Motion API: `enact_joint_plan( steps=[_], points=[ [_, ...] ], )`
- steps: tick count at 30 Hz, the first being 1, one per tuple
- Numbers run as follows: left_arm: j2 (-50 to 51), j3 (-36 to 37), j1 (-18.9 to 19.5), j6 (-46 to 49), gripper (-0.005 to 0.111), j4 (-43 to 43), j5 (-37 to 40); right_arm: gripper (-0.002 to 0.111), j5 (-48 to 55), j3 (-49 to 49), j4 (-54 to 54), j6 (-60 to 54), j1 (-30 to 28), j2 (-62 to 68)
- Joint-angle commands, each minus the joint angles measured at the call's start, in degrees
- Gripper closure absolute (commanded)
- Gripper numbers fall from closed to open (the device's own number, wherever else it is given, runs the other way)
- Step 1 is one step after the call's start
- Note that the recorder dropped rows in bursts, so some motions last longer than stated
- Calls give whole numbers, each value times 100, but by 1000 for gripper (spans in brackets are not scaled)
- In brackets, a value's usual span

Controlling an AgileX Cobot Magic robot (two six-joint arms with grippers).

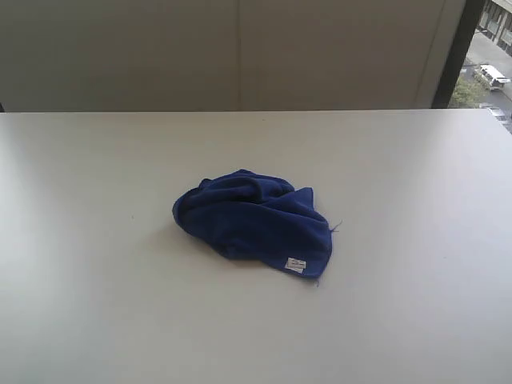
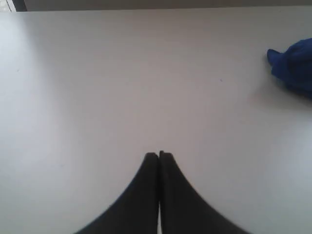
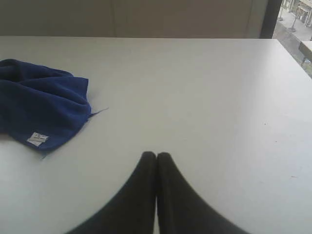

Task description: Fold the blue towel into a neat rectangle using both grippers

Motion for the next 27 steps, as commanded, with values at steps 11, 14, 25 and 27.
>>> enact_joint_plan(
  steps=[11,14,25,27],
  points=[
    [-24,15,-33,-1636,107,-207,-3535,108,-19,42,0,3,-36,-37],
    [17,15,-33,-1761,107,-207,-4210,108,-19,42,0,3,-36,-37],
    [2406,-1539,-33,-3587,107,2126,-2749,108,-19,42,0,3,-36,-37],
    [3040,-1832,-33,-4925,107,3624,-3069,108,-19,42,0,3,-36,-37]
  ],
)
